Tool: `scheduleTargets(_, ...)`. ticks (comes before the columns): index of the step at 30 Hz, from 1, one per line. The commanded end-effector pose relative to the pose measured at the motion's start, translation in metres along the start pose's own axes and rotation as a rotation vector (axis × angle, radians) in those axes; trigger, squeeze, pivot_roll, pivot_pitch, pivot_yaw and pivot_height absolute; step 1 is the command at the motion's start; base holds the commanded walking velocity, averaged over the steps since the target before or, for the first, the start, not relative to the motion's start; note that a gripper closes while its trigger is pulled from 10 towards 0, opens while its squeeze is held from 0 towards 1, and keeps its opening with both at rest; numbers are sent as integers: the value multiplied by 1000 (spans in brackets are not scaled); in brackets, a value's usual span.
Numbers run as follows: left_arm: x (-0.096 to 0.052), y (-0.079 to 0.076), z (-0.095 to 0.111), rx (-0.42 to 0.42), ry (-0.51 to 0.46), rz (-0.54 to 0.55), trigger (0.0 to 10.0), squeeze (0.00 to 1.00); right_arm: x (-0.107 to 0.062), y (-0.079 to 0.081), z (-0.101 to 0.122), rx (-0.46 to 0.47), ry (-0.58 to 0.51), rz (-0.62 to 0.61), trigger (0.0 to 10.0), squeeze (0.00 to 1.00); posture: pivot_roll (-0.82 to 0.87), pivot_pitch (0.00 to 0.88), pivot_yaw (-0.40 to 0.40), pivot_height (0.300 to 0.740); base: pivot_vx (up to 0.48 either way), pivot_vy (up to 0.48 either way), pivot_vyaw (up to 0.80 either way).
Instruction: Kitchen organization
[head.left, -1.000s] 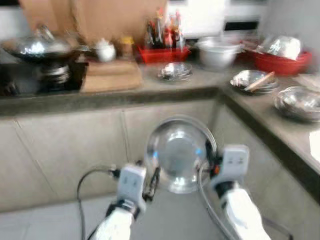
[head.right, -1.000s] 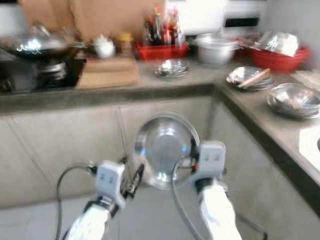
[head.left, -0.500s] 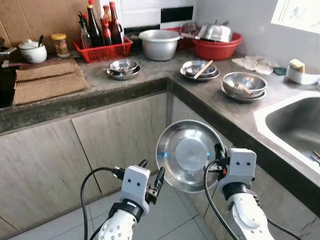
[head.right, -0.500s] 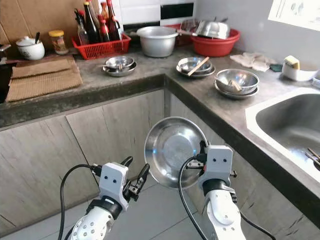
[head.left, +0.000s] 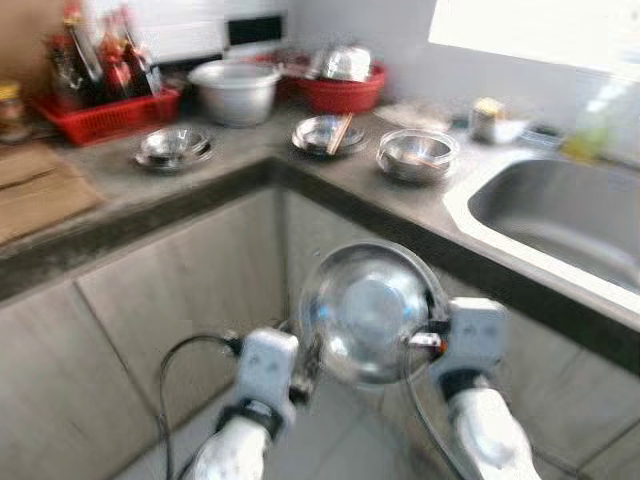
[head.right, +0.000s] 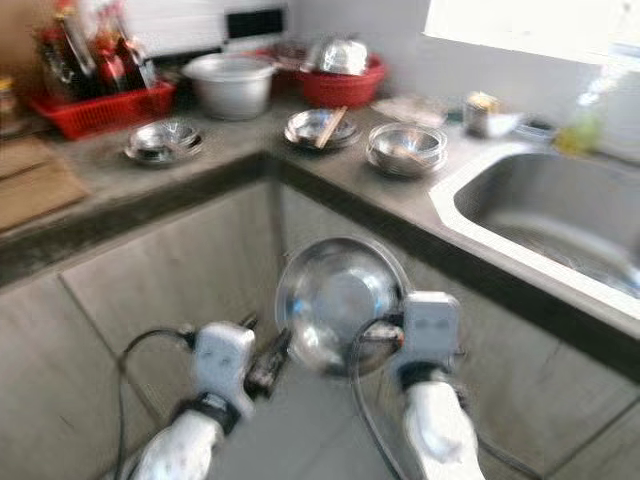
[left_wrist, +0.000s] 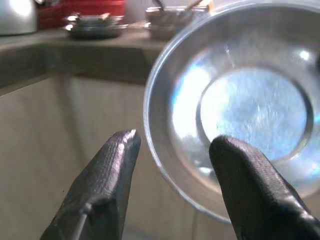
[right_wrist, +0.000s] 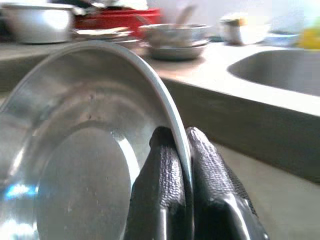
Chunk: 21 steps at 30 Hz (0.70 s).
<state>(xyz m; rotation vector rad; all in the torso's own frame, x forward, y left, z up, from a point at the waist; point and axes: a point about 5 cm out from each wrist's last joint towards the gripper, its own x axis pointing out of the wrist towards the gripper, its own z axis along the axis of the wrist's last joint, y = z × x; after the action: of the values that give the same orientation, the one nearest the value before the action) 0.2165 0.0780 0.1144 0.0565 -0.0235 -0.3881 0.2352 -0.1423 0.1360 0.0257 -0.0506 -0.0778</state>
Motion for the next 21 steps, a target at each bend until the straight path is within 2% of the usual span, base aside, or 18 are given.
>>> scheduleTargets(1,-2,3,-1,6,11,5,10000,0,1,9,10,23,-48,27,10000,0,26,0,-24,740,0,0,-775)
scheduleTargets(8,-2,4,-1,5,8,3,10000,0,1,11,10,28,-47,22,10000,0,29,0,-23,740,0,358,-775)
scheduleTargets(17,-2,4,-1,9,15,1,10000,0,1,12,10,33,-47,22,10000,0,28,0,-20,740,0,0,-775)
scheduleTargets(21,-2,4,-1,14,18,-1,10000,0,1,12,10,34,-47,21,10000,0,27,0,-19,740,0,336,-775)
